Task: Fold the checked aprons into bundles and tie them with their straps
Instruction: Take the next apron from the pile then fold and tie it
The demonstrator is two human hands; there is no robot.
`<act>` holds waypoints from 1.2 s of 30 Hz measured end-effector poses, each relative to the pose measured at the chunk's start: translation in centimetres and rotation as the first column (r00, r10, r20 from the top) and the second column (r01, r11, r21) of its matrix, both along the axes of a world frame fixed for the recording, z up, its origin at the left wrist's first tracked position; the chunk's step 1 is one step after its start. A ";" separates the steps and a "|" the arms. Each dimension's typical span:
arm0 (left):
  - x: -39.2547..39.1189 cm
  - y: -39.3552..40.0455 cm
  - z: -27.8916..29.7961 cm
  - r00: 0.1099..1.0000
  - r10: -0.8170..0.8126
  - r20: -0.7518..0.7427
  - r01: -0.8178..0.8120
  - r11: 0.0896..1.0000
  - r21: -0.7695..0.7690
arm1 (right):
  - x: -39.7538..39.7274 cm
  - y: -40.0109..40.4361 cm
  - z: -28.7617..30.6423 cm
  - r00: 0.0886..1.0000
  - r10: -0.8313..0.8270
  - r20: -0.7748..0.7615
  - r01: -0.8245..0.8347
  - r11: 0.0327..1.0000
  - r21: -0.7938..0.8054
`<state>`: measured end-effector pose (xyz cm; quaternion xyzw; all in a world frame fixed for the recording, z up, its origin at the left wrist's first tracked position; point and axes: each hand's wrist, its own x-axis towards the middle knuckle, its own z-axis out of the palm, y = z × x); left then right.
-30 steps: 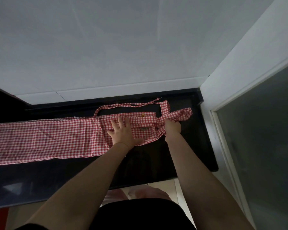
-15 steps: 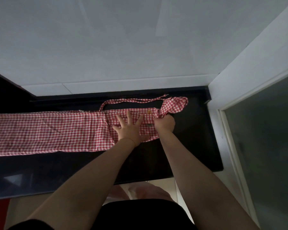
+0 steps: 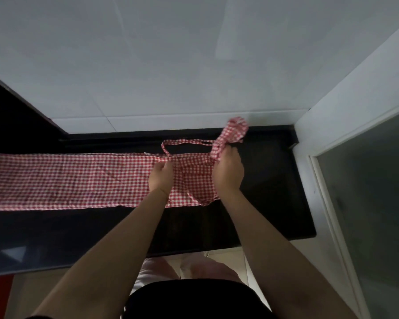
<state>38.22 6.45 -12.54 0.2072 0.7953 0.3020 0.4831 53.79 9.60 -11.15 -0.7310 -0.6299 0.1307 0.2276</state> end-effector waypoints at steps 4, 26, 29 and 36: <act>-3.1 -0.3 0.5 0.751 0.187 0.633 -0.251 0.968 0.013 | -3.2 -3.5 -1.6 0.868 0.494 0.049 -0.456 0.832 -0.315; -7.4 -0.9 0.7 0.832 0.092 -0.547 -0.072 0.996 0.057 | 0.5 -1.6 -1.4 0.996 -0.008 -0.092 -0.054 0.755 -0.653; -5.8 -2.1 -0.4 0.598 -0.168 -0.784 0.423 0.897 0.130 | 0.8 -1.7 -1.8 0.986 -0.076 -0.147 -0.046 0.727 -0.685; -1.0 -1.8 -0.9 0.626 -0.554 -0.549 0.631 0.773 -0.061 | 0.9 -2.4 -2.0 0.965 -0.154 -0.211 -0.040 0.711 -0.703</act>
